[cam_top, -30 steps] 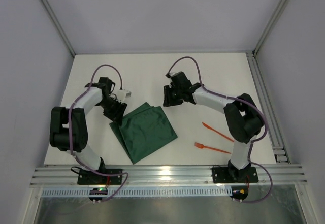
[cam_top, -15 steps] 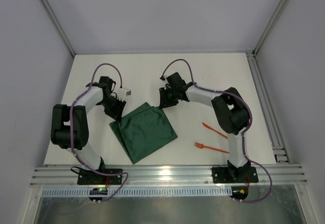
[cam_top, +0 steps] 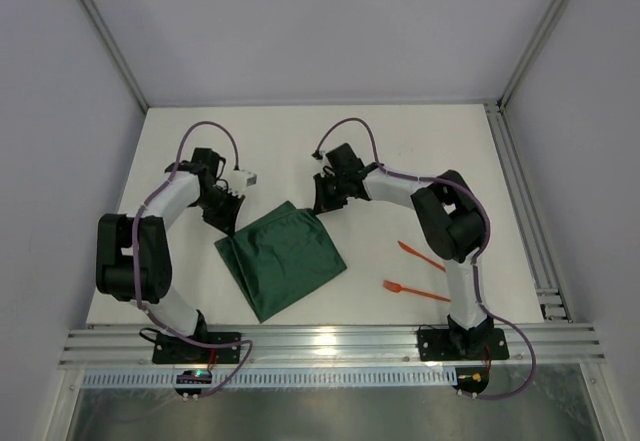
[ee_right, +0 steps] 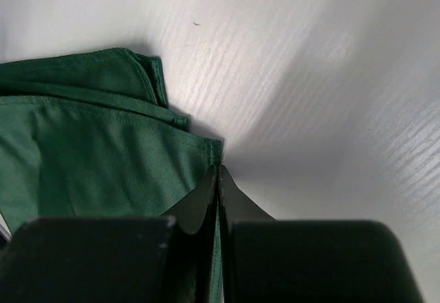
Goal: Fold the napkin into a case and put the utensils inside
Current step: Smooth out the square-folded napkin at the center of the board.
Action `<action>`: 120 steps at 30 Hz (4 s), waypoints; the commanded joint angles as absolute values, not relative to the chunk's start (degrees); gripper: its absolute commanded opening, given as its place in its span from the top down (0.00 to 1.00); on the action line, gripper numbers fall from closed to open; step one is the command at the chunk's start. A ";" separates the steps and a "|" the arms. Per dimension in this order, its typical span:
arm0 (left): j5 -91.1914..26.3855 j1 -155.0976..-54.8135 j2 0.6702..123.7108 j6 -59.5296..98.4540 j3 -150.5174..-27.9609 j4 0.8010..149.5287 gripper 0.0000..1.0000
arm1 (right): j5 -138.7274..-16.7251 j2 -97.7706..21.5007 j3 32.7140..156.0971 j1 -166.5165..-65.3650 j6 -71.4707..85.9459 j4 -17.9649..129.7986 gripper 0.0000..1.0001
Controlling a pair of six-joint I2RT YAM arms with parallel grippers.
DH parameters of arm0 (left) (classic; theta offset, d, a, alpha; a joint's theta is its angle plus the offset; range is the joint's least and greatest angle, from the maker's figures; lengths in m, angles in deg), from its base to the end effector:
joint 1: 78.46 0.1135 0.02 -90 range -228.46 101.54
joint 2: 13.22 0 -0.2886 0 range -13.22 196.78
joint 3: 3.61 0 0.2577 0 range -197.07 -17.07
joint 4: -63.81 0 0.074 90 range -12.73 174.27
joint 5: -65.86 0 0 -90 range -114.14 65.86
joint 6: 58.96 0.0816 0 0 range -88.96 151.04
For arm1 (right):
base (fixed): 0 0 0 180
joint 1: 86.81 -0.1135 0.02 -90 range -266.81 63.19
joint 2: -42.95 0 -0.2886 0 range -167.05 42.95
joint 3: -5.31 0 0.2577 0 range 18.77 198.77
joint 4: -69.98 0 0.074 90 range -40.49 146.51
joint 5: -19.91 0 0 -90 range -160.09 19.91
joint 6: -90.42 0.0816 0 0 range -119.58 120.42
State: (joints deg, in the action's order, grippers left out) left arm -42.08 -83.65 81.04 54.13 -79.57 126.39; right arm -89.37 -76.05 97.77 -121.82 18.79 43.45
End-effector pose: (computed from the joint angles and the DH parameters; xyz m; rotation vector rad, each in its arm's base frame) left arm 0.3066 -0.0531 0.1707 0.7458 2.8107 -0.4173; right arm 0.3787 0.2981 0.1300 -0.5228 2.5546 0.7855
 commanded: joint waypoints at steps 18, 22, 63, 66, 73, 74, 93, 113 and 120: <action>-38.20 -83.55 72.83 56.79 -74.64 127.90 0.98 | -92.23 -84.57 119.66 -123.99 15.81 38.94 0.61; -37.77 -83.55 72.74 56.88 -74.90 127.72 0.96 | -91.09 -88.88 123.36 -126.10 13.87 35.77 0.56; -38.91 -75.73 76.43 58.82 -76.83 123.51 1.00 | -82.21 -90.12 122.31 -128.65 10.00 35.59 0.96; -38.56 -75.73 78.36 58.46 -76.92 122.01 1.00 | -82.56 -89.68 122.04 -128.65 9.74 35.68 0.96; -36.45 -75.64 78.46 58.38 -76.13 120.16 1.00 | -82.13 -88.54 121.25 -128.56 8.86 35.94 0.96; -36.62 -75.64 77.85 58.29 -76.13 120.07 1.00 | -82.04 -88.45 121.08 -128.47 8.69 36.12 0.96; -36.71 -75.03 79.94 58.99 -78.42 116.12 1.00 | -85.73 -85.11 117.38 -126.98 5.87 37.27 0.91; -39.43 -75.03 79.60 60.13 -80.35 118.31 1.00 | -90.74 -86.78 123.45 -124.34 9.21 37.18 0.66; -39.26 -75.03 79.51 60.05 -80.44 118.14 1.00 | -91.62 -89.06 123.71 -124.43 9.21 36.48 0.66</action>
